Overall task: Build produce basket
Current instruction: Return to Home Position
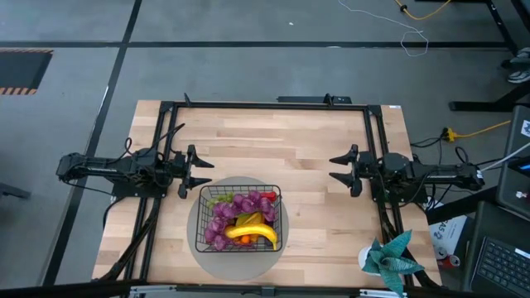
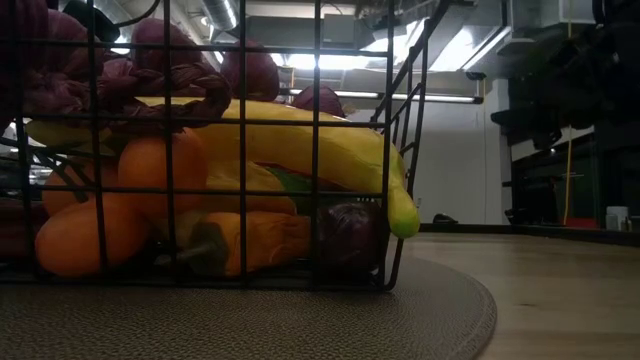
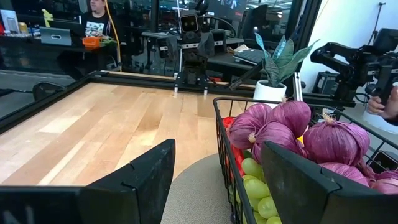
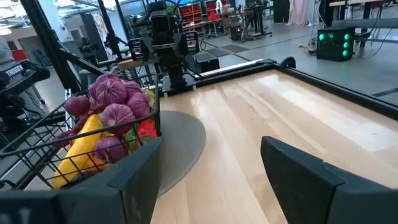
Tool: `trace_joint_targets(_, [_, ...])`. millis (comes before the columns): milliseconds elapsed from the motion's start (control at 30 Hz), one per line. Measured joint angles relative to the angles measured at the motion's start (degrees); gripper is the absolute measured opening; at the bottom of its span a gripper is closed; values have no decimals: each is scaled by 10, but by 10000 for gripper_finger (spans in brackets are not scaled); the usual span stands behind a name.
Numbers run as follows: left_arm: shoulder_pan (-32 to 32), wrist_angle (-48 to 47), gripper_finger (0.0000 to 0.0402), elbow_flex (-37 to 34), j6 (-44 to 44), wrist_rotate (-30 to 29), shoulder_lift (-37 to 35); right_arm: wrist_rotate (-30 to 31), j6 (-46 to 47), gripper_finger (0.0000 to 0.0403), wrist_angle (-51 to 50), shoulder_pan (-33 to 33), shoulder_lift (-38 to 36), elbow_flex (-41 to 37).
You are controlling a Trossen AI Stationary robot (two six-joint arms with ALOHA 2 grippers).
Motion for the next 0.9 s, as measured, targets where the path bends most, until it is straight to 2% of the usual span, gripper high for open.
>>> trace_joint_targets(200, [0, 0, 231, 0, 0, 0, 0, -5, -28, 268, -1, 0, 10, 0])
trace_joint_targets(533, [0, 0, 231, 0, -13, 0, 0, -6, -17, 268, -1, 0, 58, 0])
trace_joint_targets(600, [-1, -11, 231, 0, -45, 15, 0, -6, -17, 268, -1, 0, 72, 0])
trace_joint_targets(900, [-1, 13, 231, 0, 26, 76, -17, -5, 20, 268, -1, 0, 129, 0])
